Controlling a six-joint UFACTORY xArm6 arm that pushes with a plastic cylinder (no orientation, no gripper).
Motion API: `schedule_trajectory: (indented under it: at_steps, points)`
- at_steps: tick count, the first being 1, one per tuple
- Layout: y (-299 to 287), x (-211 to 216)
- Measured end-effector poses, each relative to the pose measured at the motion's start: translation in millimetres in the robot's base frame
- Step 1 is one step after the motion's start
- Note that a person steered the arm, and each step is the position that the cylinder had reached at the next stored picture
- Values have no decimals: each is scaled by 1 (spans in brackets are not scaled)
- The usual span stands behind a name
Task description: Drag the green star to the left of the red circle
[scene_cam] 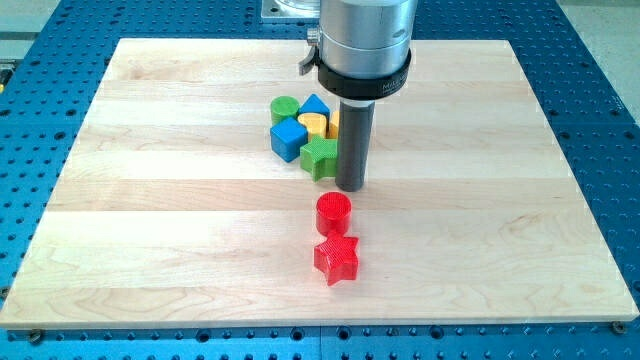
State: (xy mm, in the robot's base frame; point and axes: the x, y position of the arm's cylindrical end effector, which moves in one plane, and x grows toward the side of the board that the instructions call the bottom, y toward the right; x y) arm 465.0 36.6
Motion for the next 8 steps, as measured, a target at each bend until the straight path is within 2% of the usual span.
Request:
schedule_trajectory:
  at_steps: [4, 5, 6, 8]
  points:
    - [-6, -11]
    - [-50, -9]
    - [-92, 11]
    - [-92, 14]
